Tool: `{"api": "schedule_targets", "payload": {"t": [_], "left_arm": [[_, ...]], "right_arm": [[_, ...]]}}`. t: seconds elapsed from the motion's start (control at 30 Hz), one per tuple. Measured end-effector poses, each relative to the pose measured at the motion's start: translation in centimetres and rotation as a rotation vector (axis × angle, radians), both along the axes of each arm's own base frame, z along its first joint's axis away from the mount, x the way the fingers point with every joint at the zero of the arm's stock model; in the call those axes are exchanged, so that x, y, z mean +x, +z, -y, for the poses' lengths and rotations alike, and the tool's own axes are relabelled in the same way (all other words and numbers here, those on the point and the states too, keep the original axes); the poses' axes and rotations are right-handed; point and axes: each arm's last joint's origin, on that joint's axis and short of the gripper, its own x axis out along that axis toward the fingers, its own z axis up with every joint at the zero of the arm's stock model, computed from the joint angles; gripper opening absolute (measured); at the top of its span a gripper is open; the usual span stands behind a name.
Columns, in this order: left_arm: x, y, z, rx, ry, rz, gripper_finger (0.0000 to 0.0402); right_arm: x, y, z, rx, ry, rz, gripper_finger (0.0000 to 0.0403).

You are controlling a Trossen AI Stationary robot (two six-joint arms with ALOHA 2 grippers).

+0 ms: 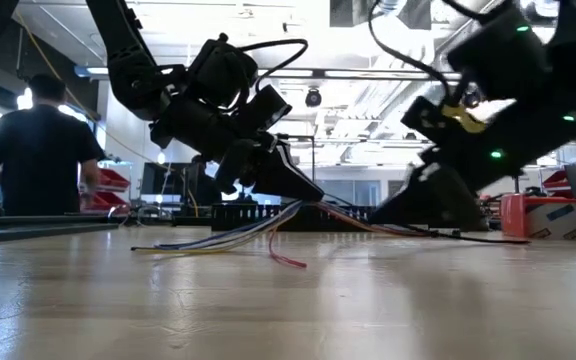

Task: Ziptie cables
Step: Wrap the zip tie around the cable wire

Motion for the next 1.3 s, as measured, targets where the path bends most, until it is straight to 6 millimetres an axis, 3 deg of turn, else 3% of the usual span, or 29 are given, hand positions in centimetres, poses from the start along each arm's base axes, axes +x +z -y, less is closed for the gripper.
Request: {"api": "schedule_targets", "payload": {"t": [0.13, 0.27, 0.47, 0.6, 0.77, 1.0, 1.3], "left_arm": [[0.0, 0.0, 0.0, 0.002, 0.003, 0.0, 0.0003], [0.0, 0.0, 0.1, 0.003, 0.001, 0.004, 0.0003], [0.0, 0.1, 0.1, -0.004, 0.002, 0.007, 0.0003], [0.0, 0.0, 0.2, -0.006, 0.001, 0.005, 0.0003], [0.0, 0.0, 0.2, -0.007, 0.001, 0.001, 0.0003], [0.0, 0.0, 0.3, -0.007, -0.003, 0.003, 0.0003], [0.1, 0.1, 0.8, -0.006, -0.018, 0.008, 0.0003]], "right_arm": [[-0.6, 0.3, -0.2, 0.051, -0.004, 0.027, 0.0], [0.3, 1.4, 0.0, 0.07, 0.084, 0.035, 0.0013], [2.5, 3.2, 0.9, 0.03, 0.094, 0.071, 0.0111], [3.2, 3.4, 1.7, -0.022, 0.042, -0.015, 0.0177], [3.6, 3.4, 2.5, -0.034, 0.027, -0.116, 0.0215], [4.5, 4.3, 2.3, -0.018, 0.126, -0.011, 0.0179], [5.0, 2.7, 3.2, 0.017, 0.111, -0.026, 0.0101]]}}
